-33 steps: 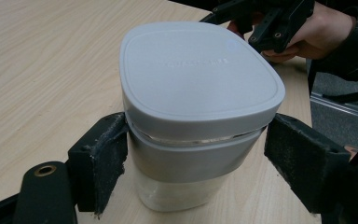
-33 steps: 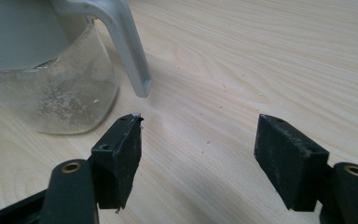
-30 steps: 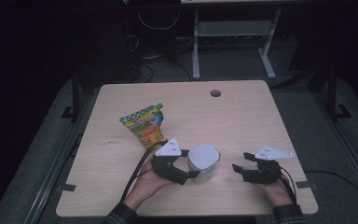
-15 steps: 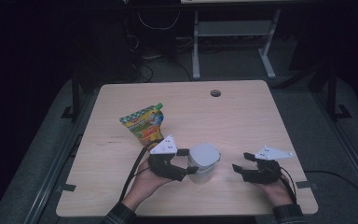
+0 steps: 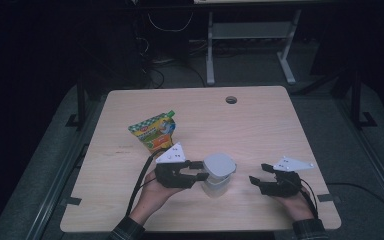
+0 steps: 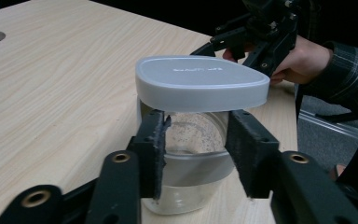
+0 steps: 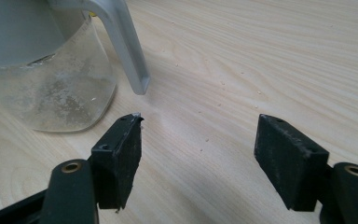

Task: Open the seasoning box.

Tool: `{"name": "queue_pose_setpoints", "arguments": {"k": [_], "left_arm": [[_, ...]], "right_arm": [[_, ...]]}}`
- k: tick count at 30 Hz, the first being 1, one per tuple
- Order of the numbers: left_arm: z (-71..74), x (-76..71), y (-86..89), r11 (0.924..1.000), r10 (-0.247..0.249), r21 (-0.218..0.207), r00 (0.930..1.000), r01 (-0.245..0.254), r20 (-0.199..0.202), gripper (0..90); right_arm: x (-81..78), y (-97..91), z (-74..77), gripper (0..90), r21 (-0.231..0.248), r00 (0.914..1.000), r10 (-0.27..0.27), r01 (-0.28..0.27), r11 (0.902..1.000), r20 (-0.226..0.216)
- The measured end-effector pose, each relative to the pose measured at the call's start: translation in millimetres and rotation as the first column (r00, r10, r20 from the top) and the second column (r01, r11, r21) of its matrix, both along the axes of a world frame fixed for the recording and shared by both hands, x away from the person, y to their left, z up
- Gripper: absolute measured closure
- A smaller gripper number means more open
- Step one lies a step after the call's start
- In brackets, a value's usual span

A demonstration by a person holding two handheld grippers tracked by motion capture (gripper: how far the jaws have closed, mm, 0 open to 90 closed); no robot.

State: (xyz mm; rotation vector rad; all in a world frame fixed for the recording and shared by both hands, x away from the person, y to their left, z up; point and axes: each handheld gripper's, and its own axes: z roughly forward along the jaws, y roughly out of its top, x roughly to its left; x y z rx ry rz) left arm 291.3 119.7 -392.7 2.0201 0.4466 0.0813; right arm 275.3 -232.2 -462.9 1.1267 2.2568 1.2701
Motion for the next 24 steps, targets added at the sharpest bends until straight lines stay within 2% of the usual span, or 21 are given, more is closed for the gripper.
{"name": "queue_pose_setpoints", "arguments": {"k": [14, 24], "left_arm": [[-0.8, 3.1, -2.5, 0.9996, -0.028, 0.002, 0.9995, 0.028, 0.012, 89.7], [5.7, 7.4, -0.6, 0.9991, -0.04, -0.016, 0.9992, 0.04, 0.007, 90.0]], "right_arm": [[0.5, -0.9, -0.5, 31.3, 0.0, 1.0, 0.002, -0.002, 1.0, 0.002], [0.7, -0.5, -1.0, 31.3, -0.001, 1.0, 0.005, -0.005, 1.0, 0.0]]}}
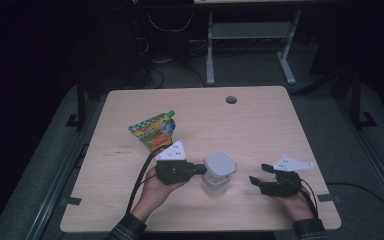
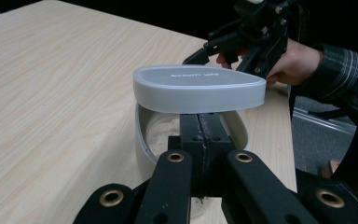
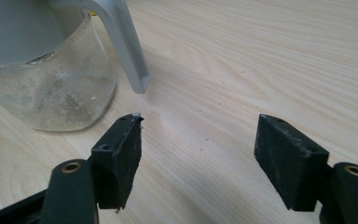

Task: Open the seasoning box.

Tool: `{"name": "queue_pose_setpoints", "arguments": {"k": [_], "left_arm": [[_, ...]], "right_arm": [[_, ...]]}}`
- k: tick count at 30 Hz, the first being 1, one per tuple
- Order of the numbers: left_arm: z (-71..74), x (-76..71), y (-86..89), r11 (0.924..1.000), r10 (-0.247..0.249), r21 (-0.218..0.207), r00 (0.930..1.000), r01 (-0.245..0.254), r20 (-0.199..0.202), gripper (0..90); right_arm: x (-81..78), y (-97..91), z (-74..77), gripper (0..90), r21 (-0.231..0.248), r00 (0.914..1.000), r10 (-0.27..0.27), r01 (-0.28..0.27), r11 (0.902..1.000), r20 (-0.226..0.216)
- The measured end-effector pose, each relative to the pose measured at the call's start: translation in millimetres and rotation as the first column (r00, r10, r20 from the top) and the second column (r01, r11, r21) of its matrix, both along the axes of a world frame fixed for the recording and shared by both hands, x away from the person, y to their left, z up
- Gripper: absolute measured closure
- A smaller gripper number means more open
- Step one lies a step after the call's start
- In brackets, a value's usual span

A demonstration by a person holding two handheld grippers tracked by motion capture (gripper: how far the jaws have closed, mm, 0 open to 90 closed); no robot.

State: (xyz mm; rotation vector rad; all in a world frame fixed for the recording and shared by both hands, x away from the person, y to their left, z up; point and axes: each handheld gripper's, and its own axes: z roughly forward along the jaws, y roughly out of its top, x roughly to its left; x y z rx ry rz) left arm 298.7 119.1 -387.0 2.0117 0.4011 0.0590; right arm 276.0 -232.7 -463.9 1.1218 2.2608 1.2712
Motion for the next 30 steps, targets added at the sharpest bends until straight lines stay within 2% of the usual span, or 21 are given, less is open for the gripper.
{"name": "queue_pose_setpoints", "arguments": {"k": [13, 25, 30], "left_arm": [[6.3, 6.3, -8.8, 0.9997, -0.023, 0.001, 0.9996, 0.023, -0.013, 89.9], [18.7, 16.9, -14.7, 0.999, -0.04, -0.019, 0.9992, 0.04, 0.007, 90.0], [19.1, 20.6, -19.2, 0.9985, -0.052, -0.017, 0.9986, 0.052, 0.004, 89.9]], "right_arm": [[0.0, -0.4, 0.0, 31.3, 0.001, 1.0, -0.001, 0.001, 1.0, 0.0], [-3.0, -2.4, -0.5, 31.3, 0.006, 1.0, -0.008, 0.008, 1.0, -0.004], [-5.3, -4.2, -1.0, 31.3, 0.006, 0.9999, -0.013, 0.013, 0.9999, 0.001]]}}
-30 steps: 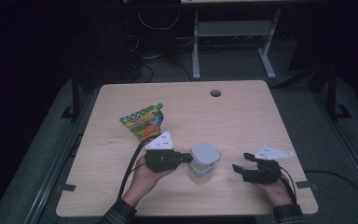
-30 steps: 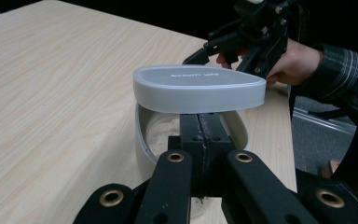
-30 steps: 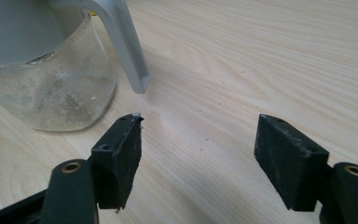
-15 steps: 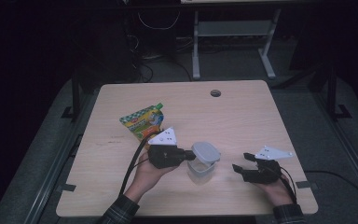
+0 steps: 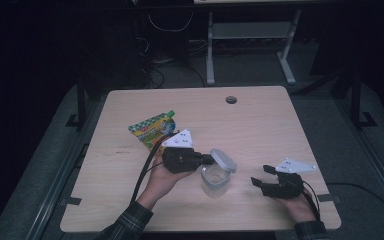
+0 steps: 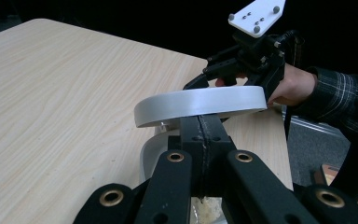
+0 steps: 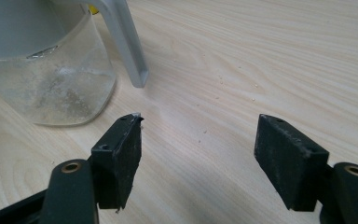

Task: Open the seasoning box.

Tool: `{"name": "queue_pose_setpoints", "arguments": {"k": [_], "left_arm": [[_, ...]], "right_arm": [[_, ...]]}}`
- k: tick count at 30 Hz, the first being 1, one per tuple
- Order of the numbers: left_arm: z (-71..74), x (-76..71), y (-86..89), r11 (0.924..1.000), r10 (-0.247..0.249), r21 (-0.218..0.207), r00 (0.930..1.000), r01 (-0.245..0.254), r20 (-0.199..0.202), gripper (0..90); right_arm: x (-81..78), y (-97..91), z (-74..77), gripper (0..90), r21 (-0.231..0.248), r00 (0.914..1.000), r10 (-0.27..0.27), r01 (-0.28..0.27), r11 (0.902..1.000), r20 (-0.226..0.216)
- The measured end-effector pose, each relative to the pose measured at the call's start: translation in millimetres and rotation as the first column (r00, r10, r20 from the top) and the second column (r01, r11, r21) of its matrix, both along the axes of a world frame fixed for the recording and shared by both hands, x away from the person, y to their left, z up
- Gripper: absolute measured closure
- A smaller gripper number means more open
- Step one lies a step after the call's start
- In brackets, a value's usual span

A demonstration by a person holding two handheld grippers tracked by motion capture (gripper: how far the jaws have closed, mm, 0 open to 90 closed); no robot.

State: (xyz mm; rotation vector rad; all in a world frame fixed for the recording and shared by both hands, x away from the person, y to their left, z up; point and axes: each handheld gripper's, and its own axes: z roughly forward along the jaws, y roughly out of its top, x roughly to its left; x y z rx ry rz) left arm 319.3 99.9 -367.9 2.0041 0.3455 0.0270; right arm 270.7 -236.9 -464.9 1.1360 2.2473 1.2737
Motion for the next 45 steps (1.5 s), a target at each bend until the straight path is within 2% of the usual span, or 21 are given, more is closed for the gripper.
{"name": "queue_pose_setpoints", "arguments": {"k": [20, 27, 40, 45], "left_arm": [[1.5, 14.7, -15.7, 0.9997, -0.021, -0.016, 0.9998, 0.021, -0.003, 89.9], [5.3, 19.0, -18.6, 0.9991, -0.024, -0.034, 0.9997, 0.024, 0.002, 90.0], [2.1, 28.7, -33.8, 0.9977, -0.063, -0.025, 0.998, 0.063, 0.003, 90.0], [0.3, 28.3, -38.9, 0.9974, -0.068, -0.024, 0.9976, 0.068, -0.007, 90.0]], "right_arm": [[-7.7, -9.1, -3.1, 31.3, 0.001, 0.9997, -0.021, 0.021, 0.9998, -0.009], [-10.4, -11.0, -4.1, 31.3, -0.001, 0.9997, -0.025, 0.025, 0.9997, -0.008], [-27.2, -25.9, -4.8, 31.3, 0.006, 0.998, -0.064, 0.064, 0.9979, -0.004], [-31.2, -29.6, -4.9, 31.3, 0.007, 0.9968, -0.079, 0.079, 0.9968, -0.008]]}}
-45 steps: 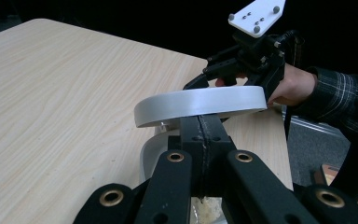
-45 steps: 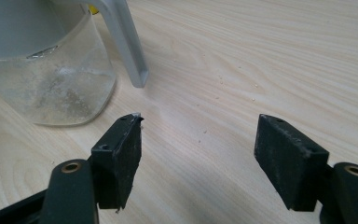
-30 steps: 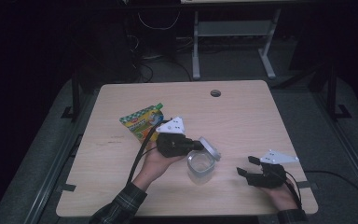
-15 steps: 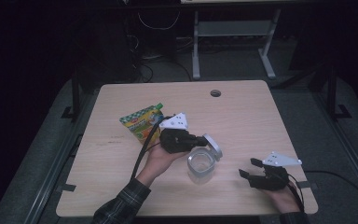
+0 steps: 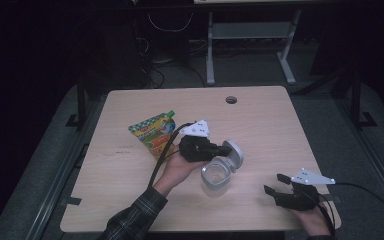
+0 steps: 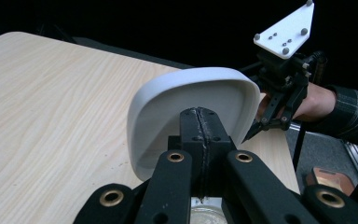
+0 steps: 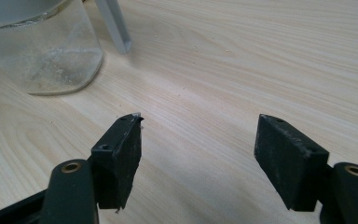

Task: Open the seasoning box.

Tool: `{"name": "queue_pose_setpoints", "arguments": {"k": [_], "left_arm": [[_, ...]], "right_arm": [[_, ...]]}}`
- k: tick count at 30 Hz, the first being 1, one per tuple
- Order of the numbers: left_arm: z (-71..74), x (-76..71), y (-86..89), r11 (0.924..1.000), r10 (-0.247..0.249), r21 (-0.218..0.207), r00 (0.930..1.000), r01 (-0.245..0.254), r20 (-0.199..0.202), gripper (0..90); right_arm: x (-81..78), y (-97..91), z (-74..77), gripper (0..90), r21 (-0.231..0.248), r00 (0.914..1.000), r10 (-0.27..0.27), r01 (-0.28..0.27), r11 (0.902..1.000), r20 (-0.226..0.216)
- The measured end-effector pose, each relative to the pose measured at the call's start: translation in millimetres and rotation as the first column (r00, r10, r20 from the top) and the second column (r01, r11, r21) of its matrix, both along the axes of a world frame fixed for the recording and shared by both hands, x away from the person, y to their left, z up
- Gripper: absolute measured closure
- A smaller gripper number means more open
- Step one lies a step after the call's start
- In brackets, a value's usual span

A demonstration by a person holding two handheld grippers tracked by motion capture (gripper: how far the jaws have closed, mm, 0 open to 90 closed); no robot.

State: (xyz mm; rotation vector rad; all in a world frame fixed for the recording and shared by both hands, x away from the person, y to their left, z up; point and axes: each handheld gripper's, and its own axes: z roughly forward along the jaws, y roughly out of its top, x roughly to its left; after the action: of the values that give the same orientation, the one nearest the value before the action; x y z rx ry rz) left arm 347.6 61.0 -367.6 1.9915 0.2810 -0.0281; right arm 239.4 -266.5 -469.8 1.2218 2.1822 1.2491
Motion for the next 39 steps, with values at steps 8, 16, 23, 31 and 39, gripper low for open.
{"name": "queue_pose_setpoints", "arguments": {"k": [8, 16, 23, 31, 39], "left_arm": [[3.5, -3.1, 5.6, 1.0, 0.0, -0.001, 1.0, 0.0, 0.0, 89.9], [5.8, -7.7, 22.2, 0.9996, 0.028, -0.002, 0.9996, -0.028, -0.005, 89.8], [6.9, -12.0, 41.1, 0.998, 0.064, 0.001, 0.9977, -0.064, -0.022, 87.6], [7.1, -14.4, 56.7, 0.9953, 0.096, 0.003, 0.995, -0.096, -0.025, 85.2], [8.1, -19.2, 76.5, 0.9891, 0.147, 0.012, 0.989, -0.146, -0.019, 82.5]], "right_arm": [[0.5, 1.5, 0.4, 31.3, -0.002, 1.0, 0.006, -0.006, 1.0, 0.002], [7.7, 8.1, 1.5, 31.3, -0.003, 0.9996, 0.028, -0.028, 0.9996, 0.008], [18.8, 19.4, 2.4, 31.2, -0.002, 0.9983, 0.059, -0.059, 0.9983, 0.008], [25.8, 26.2, 3.0, 31.1, -0.005, 0.9967, 0.08, -0.08, 0.9968, 0.008], [28.8, 29.7, 3.9, 31.1, -0.004, 0.9952, 0.096, -0.096, 0.9953, 0.015]]}}
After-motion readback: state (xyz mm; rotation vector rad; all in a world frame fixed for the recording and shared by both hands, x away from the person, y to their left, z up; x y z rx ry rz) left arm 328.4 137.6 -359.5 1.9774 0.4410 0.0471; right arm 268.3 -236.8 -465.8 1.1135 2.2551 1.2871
